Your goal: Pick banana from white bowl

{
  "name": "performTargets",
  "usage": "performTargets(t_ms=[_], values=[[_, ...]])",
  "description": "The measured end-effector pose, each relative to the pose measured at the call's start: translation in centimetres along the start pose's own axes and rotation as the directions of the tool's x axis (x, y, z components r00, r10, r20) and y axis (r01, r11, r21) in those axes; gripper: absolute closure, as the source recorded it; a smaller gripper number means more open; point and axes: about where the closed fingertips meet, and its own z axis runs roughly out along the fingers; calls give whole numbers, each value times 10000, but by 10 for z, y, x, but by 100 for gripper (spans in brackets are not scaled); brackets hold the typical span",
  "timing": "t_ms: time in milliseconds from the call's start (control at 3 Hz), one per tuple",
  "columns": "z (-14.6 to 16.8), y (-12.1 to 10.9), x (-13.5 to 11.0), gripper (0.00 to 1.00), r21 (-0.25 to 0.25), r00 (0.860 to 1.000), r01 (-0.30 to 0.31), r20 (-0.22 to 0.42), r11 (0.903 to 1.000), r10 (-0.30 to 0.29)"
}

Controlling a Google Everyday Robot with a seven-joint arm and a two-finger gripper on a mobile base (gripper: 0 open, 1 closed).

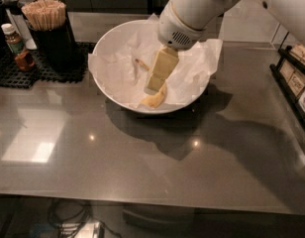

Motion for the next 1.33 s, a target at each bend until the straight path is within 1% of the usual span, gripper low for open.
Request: performTargets(t_ms=[333, 667, 1000, 1333], values=[[25, -6, -2, 0, -316, 10000, -87, 41, 9995, 88], [53, -8, 2, 0, -692, 9996, -245, -185, 9973, 232], [53, -8, 2, 0, -691, 9996, -246, -185, 9973, 234], [54, -11, 17, 0, 79, 9809, -1939, 130, 9810, 1938]])
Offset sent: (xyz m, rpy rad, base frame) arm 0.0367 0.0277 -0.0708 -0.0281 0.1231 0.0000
